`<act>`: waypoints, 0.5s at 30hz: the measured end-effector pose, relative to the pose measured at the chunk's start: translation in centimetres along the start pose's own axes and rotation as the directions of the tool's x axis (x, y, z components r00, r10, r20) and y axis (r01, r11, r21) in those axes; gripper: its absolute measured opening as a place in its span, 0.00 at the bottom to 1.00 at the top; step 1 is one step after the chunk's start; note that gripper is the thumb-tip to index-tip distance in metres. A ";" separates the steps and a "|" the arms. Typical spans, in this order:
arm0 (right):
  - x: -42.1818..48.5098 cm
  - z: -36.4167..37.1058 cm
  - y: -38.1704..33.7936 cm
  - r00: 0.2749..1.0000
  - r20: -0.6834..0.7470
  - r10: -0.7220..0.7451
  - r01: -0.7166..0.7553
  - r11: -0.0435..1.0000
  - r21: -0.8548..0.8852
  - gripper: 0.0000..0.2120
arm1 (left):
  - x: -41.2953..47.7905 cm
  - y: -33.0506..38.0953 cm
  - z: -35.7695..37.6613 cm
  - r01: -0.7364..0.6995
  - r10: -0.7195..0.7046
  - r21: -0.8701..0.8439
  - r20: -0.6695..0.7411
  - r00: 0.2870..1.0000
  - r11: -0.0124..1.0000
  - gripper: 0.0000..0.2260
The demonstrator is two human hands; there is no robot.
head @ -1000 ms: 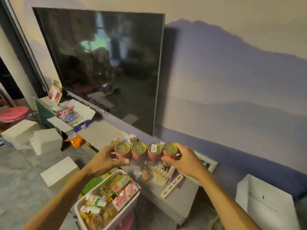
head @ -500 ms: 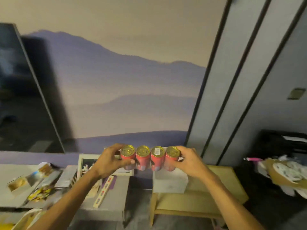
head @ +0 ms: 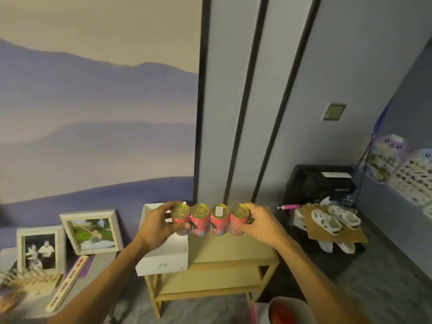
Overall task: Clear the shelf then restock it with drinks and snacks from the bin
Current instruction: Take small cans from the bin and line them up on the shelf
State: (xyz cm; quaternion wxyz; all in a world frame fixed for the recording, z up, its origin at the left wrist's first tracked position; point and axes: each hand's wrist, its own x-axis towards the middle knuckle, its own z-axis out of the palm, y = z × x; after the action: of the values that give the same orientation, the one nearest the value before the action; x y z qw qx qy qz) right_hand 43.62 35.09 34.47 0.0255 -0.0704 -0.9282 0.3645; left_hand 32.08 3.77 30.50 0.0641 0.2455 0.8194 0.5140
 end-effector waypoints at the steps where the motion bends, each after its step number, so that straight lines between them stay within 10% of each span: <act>1: 1.0 -0.2 1.2 1.000 0.005 0.014 -0.014 1.000 0.005 0.32 | 1.2 -0.3 0.9 0.016 -0.016 0.009 0.002 1.000 1.000 0.25; 6: 7.6 1.5 8.5 0.999 -0.002 0.033 -0.033 0.999 0.013 0.45 | 7.4 -3.0 3.9 0.099 -0.103 0.074 0.045 0.994 0.992 0.26; 15: 17.6 4.6 15.9 0.985 0.087 0.148 -0.148 0.989 -0.005 0.20 | 16.9 -10.8 10.2 0.281 -0.295 0.248 0.019 0.955 0.927 0.30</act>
State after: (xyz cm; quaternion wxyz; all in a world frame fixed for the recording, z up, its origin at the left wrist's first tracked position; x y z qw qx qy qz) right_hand 27.52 46.14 20.20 -0.0423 -0.1230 -0.9203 0.3689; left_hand 17.40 16.18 18.83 0.1315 0.1428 0.9010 0.3881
